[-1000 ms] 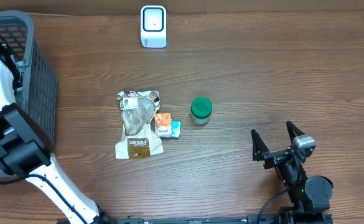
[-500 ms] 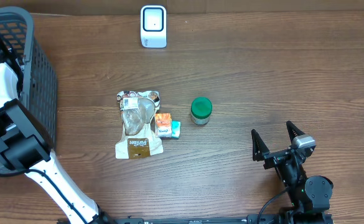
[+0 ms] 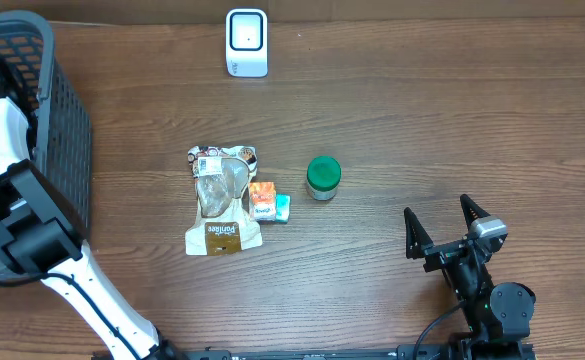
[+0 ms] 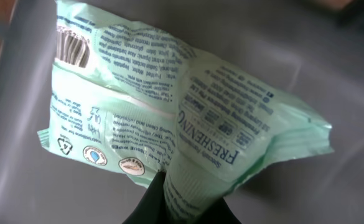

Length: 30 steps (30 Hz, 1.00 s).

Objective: Scan the item barcode
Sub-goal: 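Carry the wipes pack out and lay it left of the jar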

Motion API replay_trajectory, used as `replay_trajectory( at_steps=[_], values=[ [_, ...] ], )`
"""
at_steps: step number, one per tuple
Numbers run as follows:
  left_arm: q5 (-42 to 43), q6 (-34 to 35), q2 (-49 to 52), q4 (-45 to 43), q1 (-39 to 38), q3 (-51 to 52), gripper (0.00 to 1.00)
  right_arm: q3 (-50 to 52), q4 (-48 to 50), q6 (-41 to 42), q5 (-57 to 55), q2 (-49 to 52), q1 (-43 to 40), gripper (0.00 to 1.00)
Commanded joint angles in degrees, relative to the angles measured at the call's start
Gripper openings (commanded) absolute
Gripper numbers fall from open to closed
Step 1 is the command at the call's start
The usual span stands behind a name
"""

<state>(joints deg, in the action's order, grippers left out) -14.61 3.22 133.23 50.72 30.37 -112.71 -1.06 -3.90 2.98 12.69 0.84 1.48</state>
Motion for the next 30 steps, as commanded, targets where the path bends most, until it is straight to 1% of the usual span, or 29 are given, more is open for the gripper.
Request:
replay_trajectory(
  at_steps=[1, 7, 10, 13, 16, 19, 24, 26, 30],
  values=[
    [-0.3, 8.9, -8.7, 2.0, -0.4, 0.4, 0.04, 0.6, 0.3, 0.2, 0.0, -0.7, -0.3, 1.00],
    [3.3, 12.3, -22.8, 6.2, -1.6, 0.4, 0.04, 0.6, 0.3, 0.2, 0.0, -0.7, -0.3, 1.00],
    [5.9, 12.3, -29.9, 8.3, -2.7, 0.4, 0.04, 0.6, 0.3, 0.2, 0.0, -0.7, -0.3, 1.00],
    [7.9, 12.3, -36.3, 11.0, -4.9, 0.4, 0.04, 0.6, 0.3, 0.2, 0.0, -0.7, -0.3, 1.00],
    [10.1, 12.3, -41.2, 14.1, -8.8, 0.4, 0.04, 0.6, 0.3, 0.2, 0.0, -0.7, -0.3, 1.00],
    [11.3, 12.3, -43.7, 17.9, -14.9, 0.4, 0.04, 0.6, 0.3, 0.2, 0.0, -0.7, -0.3, 1.00],
    [11.0, 12.3, -43.0, 23.9, -28.1, 1.1, 0.04, 0.6, 0.3, 0.2, 0.0, -0.7, -0.3, 1.00],
    [11.0, 12.3, -42.1, 24.2, -33.6, 2.6, 0.04, 0.6, 0.3, 0.2, 0.0, -0.7, -0.3, 1.00],
    [9.1, 15.5, -40.3, 22.1, -43.5, 8.6, 0.04, 0.6, 0.3, 0.2, 0.0, -0.7, -0.3, 1.00]
  ],
)
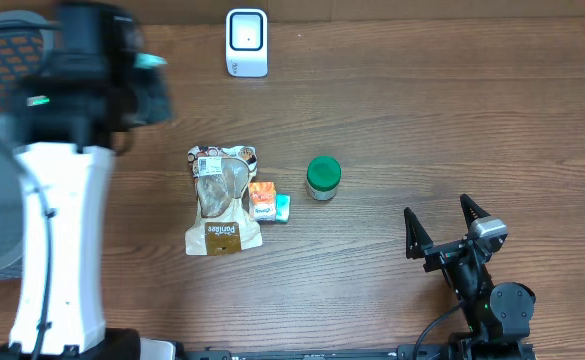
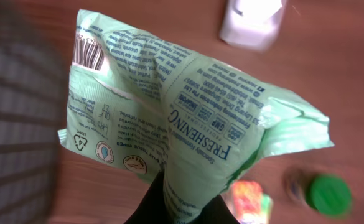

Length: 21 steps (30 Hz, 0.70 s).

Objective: Scan the item barcode
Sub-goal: 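Carry the wipes pack out and lay it left of the jar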

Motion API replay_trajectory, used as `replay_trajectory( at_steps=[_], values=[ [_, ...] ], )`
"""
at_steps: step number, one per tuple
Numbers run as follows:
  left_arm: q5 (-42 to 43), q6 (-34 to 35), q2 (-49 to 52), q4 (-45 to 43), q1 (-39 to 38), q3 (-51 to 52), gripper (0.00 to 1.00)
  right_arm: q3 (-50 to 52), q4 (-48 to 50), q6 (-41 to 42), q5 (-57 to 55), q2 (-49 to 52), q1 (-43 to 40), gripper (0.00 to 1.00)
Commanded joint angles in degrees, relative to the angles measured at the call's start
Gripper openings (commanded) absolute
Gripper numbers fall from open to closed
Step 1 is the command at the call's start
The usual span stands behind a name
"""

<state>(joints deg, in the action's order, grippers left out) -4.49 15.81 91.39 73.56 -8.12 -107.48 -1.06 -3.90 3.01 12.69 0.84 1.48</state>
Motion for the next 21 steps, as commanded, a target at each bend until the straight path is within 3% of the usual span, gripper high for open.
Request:
replay_trajectory(
  at_steps=[1, 10, 21],
  values=[
    [-1.6, 3.7, 2.1, -1.3, -7.4, 5.1, 0.04, 0.6, 0.3, 0.2, 0.0, -0.7, -0.3, 1.00],
    [-2.1, 6.1, 10.2, -9.3, -22.1, 14.4, 0.04, 0.6, 0.3, 0.2, 0.0, -0.7, -0.3, 1.00],
    [-2.1, 6.0, 17.5, -12.8, -28.3, 14.5, 0.04, 0.6, 0.3, 0.2, 0.0, -0.7, -0.3, 1.00]
  ],
)
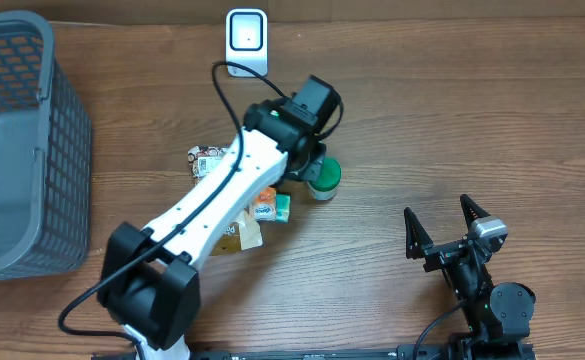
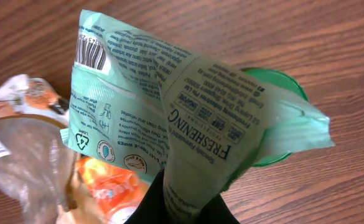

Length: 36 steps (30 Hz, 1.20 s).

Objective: Scan the item barcode
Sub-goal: 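Carry the wipes pack out and lay it left of the jar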

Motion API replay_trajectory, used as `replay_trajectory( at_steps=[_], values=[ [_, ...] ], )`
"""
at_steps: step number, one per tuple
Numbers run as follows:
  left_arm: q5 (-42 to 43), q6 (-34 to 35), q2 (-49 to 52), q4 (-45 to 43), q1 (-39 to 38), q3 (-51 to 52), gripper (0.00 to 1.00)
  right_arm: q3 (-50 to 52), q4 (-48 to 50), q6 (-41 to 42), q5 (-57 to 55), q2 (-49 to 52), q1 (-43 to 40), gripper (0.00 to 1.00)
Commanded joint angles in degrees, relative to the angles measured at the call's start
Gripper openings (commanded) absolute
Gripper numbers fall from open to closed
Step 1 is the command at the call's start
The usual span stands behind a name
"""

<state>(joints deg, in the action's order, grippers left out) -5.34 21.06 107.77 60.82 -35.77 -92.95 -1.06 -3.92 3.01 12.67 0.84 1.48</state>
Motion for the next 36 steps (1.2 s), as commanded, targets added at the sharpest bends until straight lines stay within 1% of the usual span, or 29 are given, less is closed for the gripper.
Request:
replay_trajectory(
  at_steps=[1, 4, 6, 8, 12, 14, 16, 17, 19, 21, 22, 26, 33, 36],
  values=[
    [-1.2, 0.7, 1.2, 0.0, -0.6, 0.0, 0.04, 0.6, 0.3, 0.2, 0.1, -0.7, -0.3, 1.00],
    [-1.1, -0.6, 1.3, 0.2, -0.6, 0.0, 0.04, 0.6, 0.3, 0.2, 0.1, -0.7, -0.3, 1.00],
    [-0.5, -3.0, 1.3, 0.2, -0.6, 0.0, 0.04, 0.6, 0.3, 0.2, 0.1, -0.7, -0.3, 1.00],
    [1.7, -7.3, 1.3, 0.3, -0.6, 0.0, 0.04, 0.6, 0.3, 0.2, 0.1, -0.7, -0.3, 1.00],
    [9.2, -19.4, 1.3, 2.1, -0.6, 0.0, 0.04, 0.6, 0.3, 0.2, 0.1, -0.7, -0.3, 1.00],
    [10.1, -22.1, 1.3, 3.6, -0.6, 0.0, 0.07, 0.6, 0.3, 0.2, 0.1, -0.7, -0.3, 1.00],
    [9.7, -22.9, 1.3, 4.6, -0.6, 0.0, 0.14, 0.6, 0.3, 0.2, 0.1, -0.7, -0.3, 1.00],
    [9.3, -22.9, 1.3, 4.9, -0.6, 0.0, 0.21, 0.6, 0.3, 0.2, 0.1, -0.7, -0.3, 1.00],
    [8.5, -22.8, 1.3, 4.9, -0.5, 0.0, 0.43, 0.6, 0.3, 0.2, 0.1, -0.7, -0.3, 1.00],
    [7.7, -22.8, 1.3, 4.5, -0.5, 0.0, 0.56, 0.6, 0.3, 0.2, 0.1, -0.7, -0.3, 1.00],
    [7.1, -22.8, 1.3, 4.3, -0.5, 0.0, 0.59, 0.6, 0.3, 0.2, 0.1, -0.7, -0.3, 1.00],
    [5.2, -23.8, 1.3, 3.8, -0.2, -0.1, 0.60, 0.6, 0.3, 0.2, 0.1, -0.7, -0.3, 1.00],
    [5.7, -24.1, 0.6, 5.0, 0.9, -2.5, 0.54, 0.6, 0.3, 0.2, 0.1, -0.7, -0.3, 1.00],
    [8.2, -24.1, -1.0, 5.2, 1.4, -4.1, 0.52, 0.6, 0.3, 0.2, 0.1, -0.7, -0.3, 1.00]
  ],
)
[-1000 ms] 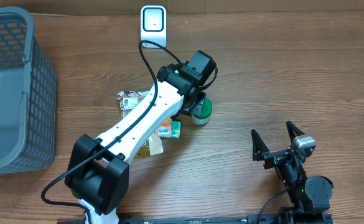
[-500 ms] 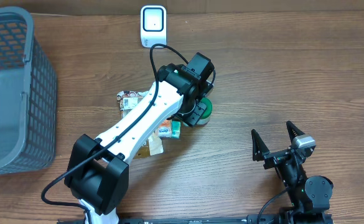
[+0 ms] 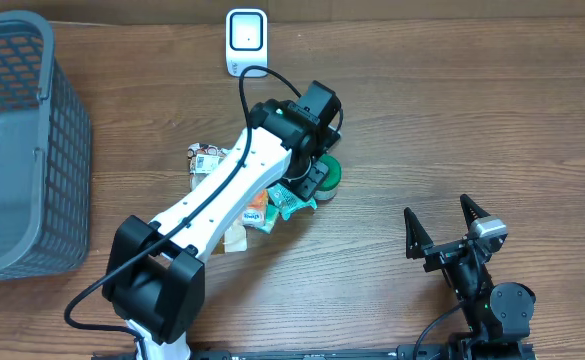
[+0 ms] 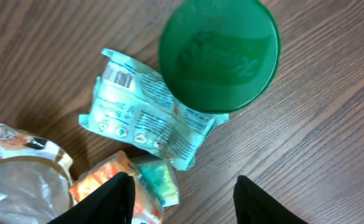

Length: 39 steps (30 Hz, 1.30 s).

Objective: Scan the item barcode

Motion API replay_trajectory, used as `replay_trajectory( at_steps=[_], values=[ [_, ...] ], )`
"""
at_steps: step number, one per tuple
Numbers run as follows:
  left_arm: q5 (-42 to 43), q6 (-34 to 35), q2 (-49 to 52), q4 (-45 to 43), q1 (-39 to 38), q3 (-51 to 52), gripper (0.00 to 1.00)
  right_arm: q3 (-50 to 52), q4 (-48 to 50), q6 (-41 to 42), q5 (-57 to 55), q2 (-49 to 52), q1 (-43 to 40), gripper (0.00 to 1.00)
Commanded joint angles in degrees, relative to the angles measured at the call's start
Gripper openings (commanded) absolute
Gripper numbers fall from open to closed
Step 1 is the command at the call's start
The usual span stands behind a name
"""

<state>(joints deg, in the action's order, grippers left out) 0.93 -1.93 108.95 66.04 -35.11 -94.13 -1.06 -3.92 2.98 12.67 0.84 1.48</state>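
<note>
The mint-green wipes packet (image 4: 147, 118) lies flat on the wooden table with its barcode (image 4: 117, 77) facing up. It touches the green-lidded jar (image 4: 219, 56) and shows in the overhead view as the packet (image 3: 294, 203). My left gripper (image 4: 185, 202) hangs open above it with nothing between its black fingers (image 4: 107, 199). In the overhead view the left gripper (image 3: 308, 183) sits over the jar (image 3: 327, 172). The white scanner (image 3: 246, 42) stands at the table's far edge. My right gripper (image 3: 442, 225) rests open at the front right, holding nothing.
A grey mesh basket (image 3: 67, 130) stands at the far left. An orange snack pack (image 4: 104, 186), a small teal box (image 4: 160, 177) and a brown-and-clear pouch (image 4: 20, 180) lie just left of the wipes packet.
My left gripper was shut on the wipes packet above the jar and snacks. It is now open, and the packet lies on the table against the jar.
My left gripper held the wipes packet inside the grey basket. It then had the packet outside the basket, with the scanner in its view. After that it held it over the jar and snack pile, where the packet now lies released. The right arm stayed still.
</note>
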Motion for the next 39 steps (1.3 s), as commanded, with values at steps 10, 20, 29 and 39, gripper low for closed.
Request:
replay_trajectory(
  at_steps=[10, 20, 29, 39],
  values=[
    [-0.5, 16.1, -11.5, -0.7, 5.5, -4.5, 0.58, 0.6, 0.3, 0.2, 0.1, -0.7, -0.3, 1.00],
    [0.6, 19.3, -14.5, 0.0, 17.9, -4.5, 0.80, 0.6, 0.3, 0.2, 0.1, -0.7, -0.3, 1.00],
    [0.6, 13.8, -14.5, 0.9, 26.9, -4.5, 0.92, 0.6, 0.3, 0.2, 0.1, -0.7, -0.3, 1.00],
    [0.7, 10.9, -13.0, 1.3, 36.6, -4.5, 1.00, 0.6, 0.5, 0.2, 0.5, -0.7, -0.3, 1.00]
  ],
)
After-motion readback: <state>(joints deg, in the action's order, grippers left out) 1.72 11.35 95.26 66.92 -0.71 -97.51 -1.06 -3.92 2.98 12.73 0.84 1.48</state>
